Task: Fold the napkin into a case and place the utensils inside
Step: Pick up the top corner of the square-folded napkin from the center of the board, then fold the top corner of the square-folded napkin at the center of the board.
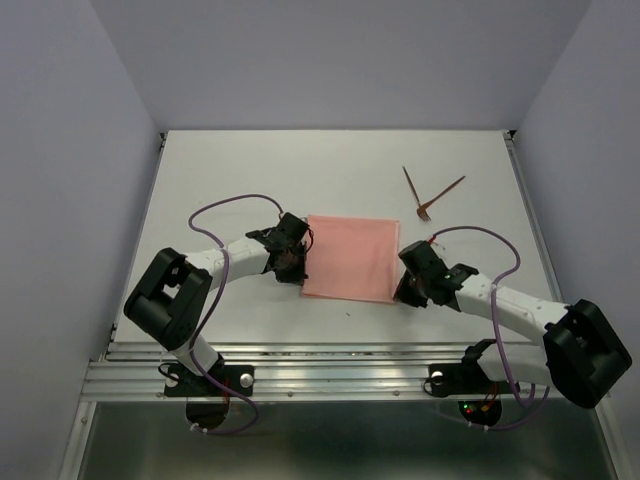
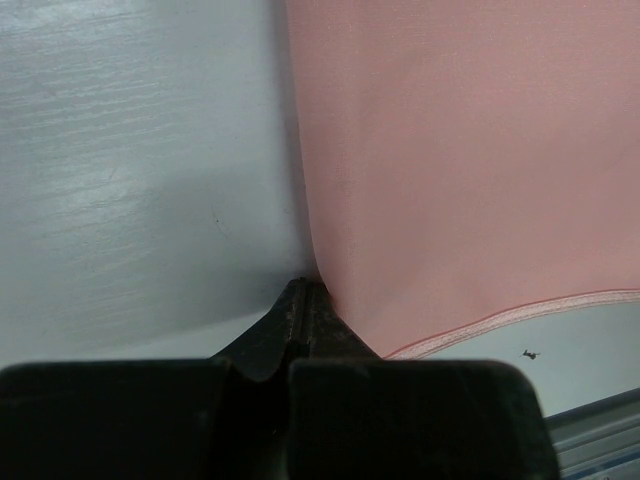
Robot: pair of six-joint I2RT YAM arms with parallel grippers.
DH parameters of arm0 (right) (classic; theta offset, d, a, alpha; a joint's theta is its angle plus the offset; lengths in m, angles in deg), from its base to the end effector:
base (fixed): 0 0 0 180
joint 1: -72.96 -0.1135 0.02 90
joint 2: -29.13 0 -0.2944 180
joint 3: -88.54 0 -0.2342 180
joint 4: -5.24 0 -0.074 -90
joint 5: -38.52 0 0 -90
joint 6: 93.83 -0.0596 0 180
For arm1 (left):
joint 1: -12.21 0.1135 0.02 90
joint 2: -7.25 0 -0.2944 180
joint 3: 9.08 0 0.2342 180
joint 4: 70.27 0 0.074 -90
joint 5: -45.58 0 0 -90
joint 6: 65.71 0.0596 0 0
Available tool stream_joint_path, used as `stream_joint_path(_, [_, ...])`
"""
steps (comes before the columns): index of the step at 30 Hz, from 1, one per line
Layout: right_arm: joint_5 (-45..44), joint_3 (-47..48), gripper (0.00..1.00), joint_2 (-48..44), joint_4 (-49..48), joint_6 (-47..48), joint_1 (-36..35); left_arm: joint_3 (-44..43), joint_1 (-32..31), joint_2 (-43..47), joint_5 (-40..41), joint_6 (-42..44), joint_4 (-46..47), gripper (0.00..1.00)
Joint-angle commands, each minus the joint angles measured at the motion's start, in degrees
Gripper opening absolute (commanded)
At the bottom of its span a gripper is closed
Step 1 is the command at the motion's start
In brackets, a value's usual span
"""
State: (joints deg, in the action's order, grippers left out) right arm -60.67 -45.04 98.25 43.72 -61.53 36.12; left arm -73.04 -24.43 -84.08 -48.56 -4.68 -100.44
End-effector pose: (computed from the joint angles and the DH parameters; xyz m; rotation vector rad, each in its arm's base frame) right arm 0.1619 0.1094 0.1818 0.5361 2.6087 0.3573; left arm 0.2433 -0.1863 0.1876 0.2058 2.6516 -0.5002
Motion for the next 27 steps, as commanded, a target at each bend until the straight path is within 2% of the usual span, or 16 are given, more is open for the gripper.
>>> stream_joint_path(1, [-2.32,3.76,0.01,-1.97,0.97,1.35,-0.51,2.01,-0.27,0.36,0.8,0.85,-1.28,0.0])
stream_joint_path(17, [-1.71,3.32,0.01,-4.79,-0.17,1.7,-0.51,0.96,-0.27,0.19,1.07,0.85,-2.07,0.0])
stream_joint_path(27, [-0.21,10.16,0.01,2.59,-4.56,5.04,-0.51,-0.45,-0.27,-0.43,1.68,1.28,-3.03,0.0])
